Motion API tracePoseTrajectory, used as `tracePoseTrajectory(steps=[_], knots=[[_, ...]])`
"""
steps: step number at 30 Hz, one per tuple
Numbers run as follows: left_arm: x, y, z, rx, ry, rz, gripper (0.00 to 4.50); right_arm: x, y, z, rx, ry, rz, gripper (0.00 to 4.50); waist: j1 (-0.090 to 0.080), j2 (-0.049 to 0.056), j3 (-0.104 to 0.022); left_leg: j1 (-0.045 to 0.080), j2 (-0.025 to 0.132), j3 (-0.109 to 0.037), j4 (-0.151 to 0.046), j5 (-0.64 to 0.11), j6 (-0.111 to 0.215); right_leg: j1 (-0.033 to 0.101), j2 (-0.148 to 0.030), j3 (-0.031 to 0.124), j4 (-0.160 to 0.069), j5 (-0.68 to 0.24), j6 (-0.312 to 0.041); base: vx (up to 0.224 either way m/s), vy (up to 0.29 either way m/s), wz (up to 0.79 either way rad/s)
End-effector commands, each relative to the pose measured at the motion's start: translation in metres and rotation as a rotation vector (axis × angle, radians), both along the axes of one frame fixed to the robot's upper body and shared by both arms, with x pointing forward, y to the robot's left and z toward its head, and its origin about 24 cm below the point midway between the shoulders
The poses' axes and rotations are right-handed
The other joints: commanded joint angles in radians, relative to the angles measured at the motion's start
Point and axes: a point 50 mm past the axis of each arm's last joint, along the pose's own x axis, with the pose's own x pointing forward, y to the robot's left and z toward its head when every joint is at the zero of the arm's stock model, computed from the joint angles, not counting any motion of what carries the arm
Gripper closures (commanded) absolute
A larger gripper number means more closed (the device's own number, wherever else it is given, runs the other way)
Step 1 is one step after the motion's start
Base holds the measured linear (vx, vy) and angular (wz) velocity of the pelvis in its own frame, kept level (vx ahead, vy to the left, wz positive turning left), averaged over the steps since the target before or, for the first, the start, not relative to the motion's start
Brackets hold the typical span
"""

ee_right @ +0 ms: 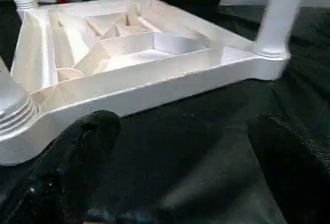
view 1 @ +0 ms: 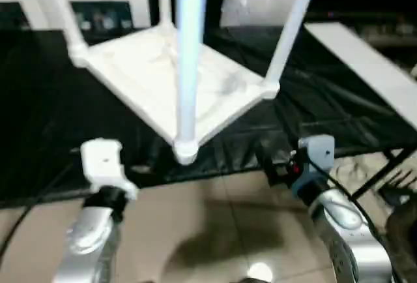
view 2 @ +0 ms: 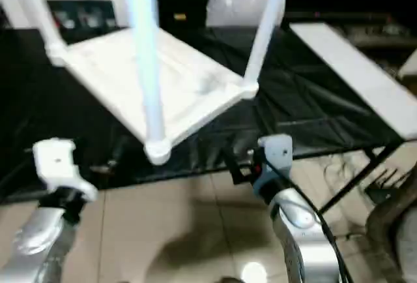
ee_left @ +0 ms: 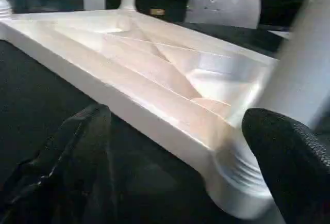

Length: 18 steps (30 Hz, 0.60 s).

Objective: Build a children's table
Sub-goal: Rotate table base

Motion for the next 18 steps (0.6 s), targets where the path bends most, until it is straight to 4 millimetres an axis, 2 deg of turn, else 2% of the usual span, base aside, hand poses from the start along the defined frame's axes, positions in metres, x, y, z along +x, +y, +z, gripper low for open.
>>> tracePoseTrajectory(steps=[1,2,3,4,5,6,7,8,9,10,11,12,13,14,15,16,17,18], knots=[[-0.0012,0.0009,0.0032,0.011,-0.003,0.012,0.02,0.0028,0.0008,0.0037,0.003,-0.017,0.009,0.0,-0.002,0.014,-0.057,0.018,0.015,-0.003,-0.096,-0.197,0.116,0.022,-0.017,0.034,-0.061,-0.221,-0.214,0.179,-0.004,0.14],[-0.0013,0.0011,0.0034,0.014,-0.003,0.014,0.02,0.0034,0.0008,0.0042,0.003,-0.02,0.01,0.0,-0.009,0.016,-0.066,0.038,0.019,-0.017,-0.096,-0.152,0.168,0.017,-0.01,0.031,-0.038,-0.092,-0.248,0.228,-0.012,0.09],[-0.0013,0.0011,0.0034,0.014,-0.003,0.014,0.02,0.0035,0.0008,0.0043,0.003,-0.02,0.011,0.0,-0.009,0.016,-0.067,0.04,0.012,-0.019,-0.09,-0.111,0.199,0.019,-0.009,0.034,-0.031,-0.034,-0.262,0.228,-0.012,0.09],[-0.0013,0.0012,0.0035,0.015,-0.003,0.014,0.02,0.0036,0.001,0.0042,0.002,-0.02,0.013,0.0,-0.004,0.011,-0.08,0.025,-0.014,-0.015,-0.068,0.012,0.269,0.045,-0.009,0.043,-0.022,0.081,-0.265,0.224,0.0,0.05],[-0.0012,0.0019,0.0037,0.019,-0.001,0.018,0.02,0.0034,0.0032,0.0037,-0.006,-0.019,0.038,0.0,0.008,0.004,-0.09,-0.002,-0.052,-0.008,-0.044,0.115,0.32,0.081,-0.001,0.059,-0.018,0.186,-0.244,0.178,0.051,0.1],[-0.0012,0.002,0.0038,0.019,-0.001,0.019,0.02,0.0033,0.0037,0.0036,-0.008,-0.019,0.043,0.0,0.019,0.004,-0.091,-0.008,-0.068,-0.009,-0.032,0.161,0.344,0.091,0.01,0.069,-0.016,0.245,-0.23,0.178,0.051,0.1],[-0.0012,0.0022,0.004,0.022,-0.001,0.019,0.02,0.0031,0.0046,0.0037,-0.009,-0.02,0.053,0.0,0.016,0.006,-0.086,-0.002,-0.066,-0.015,-0.031,0.187,0.354,0.085,0.019,0.07,-0.008,0.265,-0.225,0.176,0.061,0.21],[-0.0012,0.0023,0.0041,0.026,0.0,0.018,0.02,0.0029,0.0052,0.0037,-0.009,-0.021,0.058,0.0,0.01,0.007,-0.086,0.028,-0.058,-0.035,-0.027,0.245,0.387,0.069,0.039,0.064,0.01,0.277,-0.199,0.195,0.018,0.24],[-0.0011,0.0024,0.0042,0.027,0.001,0.018,0.02,0.0029,0.0054,0.0037,-0.008,-0.021,0.058,0.0,0.004,0.012,-0.094,0.067,-0.049,-0.057,-0.021,0.31,0.413,0.046,0.05,0.058,0.036,0.295,-0.176,0.195,0.018,0.24],[-0.0012,0.0026,0.0041,0.029,0.002,0.017,0.02,0.0027,0.0052,0.0034,-0.005,-0.018,0.054,0.0,-0.026,0.017,-0.096,0.155,0.008,-0.134,-0.019,0.452,0.512,-0.059,0.032,0.037,0.083,0.18,-0.103,0.161,-0.033,0.07],[-0.0012,0.0028,0.0041,0.03,0.003,0.016,0.02,0.0027,0.005,0.0033,-0.003,-0.017,0.05,0.0,-0.056,0.017,-0.102,0.236,0.093,-0.237,-0.027,0.627,0.624,-0.185,-0.026,0.041,0.143,-0.081,0.011,0.099,-0.084,-0.31],[-0.0011,0.003,0.004,0.03,0.004,0.016,0.02,0.0027,0.005,0.0031,-0.002,-0.016,0.05,0.0,-0.047,-0.004,-0.091,0.182,0.047,-0.226,-0.023,0.566,0.576,-0.172,-0.068,0.082,0.115,-0.075,0.029,0.099,-0.084,-0.31],[-0.0009,0.0032,0.0039,0.03,0.006,0.016,0.02,0.0027,0.005,0.0029,-0.005,-0.015,0.053,0.0,-0.033,-0.03,-0.088,0.103,-0.064,-0.157,0.026,0.453,0.452,-0.086,-0.067,0.111,0.053,0.026,0.008,0.024,-0.097,-0.4],[-0.0006,0.0036,0.0035,0.031,0.009,0.018,0.02,0.0028,0.005,0.0023,-0.016,-0.015,0.059,0.0,0.034,-0.074,-0.082,-0.111,-0.193,-0.061,0.14,0.015,0.341,0.161,-0.1,0.256,-0.005,0.281,-0.006,0.061,-0.041,0.0],[-0.0006,0.0036,0.0035,0.031,0.009,0.018,0.02,0.0028,0.005,0.0023,-0.016,-0.015,0.059,0.0,0.039,-0.061,-0.083,-0.162,-0.165,-0.069,0.185,-0.017,0.286,0.185,-0.135,0.275,0.017,0.527,-0.037,0.061,-0.041,0.0],[-0.0008,0.0039,0.0018,0.019,0.022,0.022,0.02,0.0031,0.0051,0.0018,-0.021,-0.015,0.064,0.0,0.051,-0.057,-0.055,-0.146,-0.147,-0.069,0.178,0.017,0.131,0.126,-0.106,0.213,0.03,0.858,-0.03,0.132,-0.009,0.13],[-0.0007,0.004,0.0013,0.015,0.026,0.024,0.02,0.0033,0.0051,0.0017,-0.022,-0.015,0.065,0.0,0.045,-0.053,-0.053,-0.127,-0.131,-0.069,0.121,0.189,0.071,0.087,-0.082,0.114,0.035,0.961,-0.013,0.092,-0.032,-0.13],[-0.0011,0.004,-0.0001,0.017,0.037,0.02,0.02,0.0035,0.0052,0.0015,-0.026,-0.015,0.067,0.0,0.049,-0.01,-0.057,-0.111,-0.09,-0.086,0.03,0.298,0.097,0.064,-0.067,0.071,0.015,0.815,-0.001,0.092,-0.032,-0.13]])
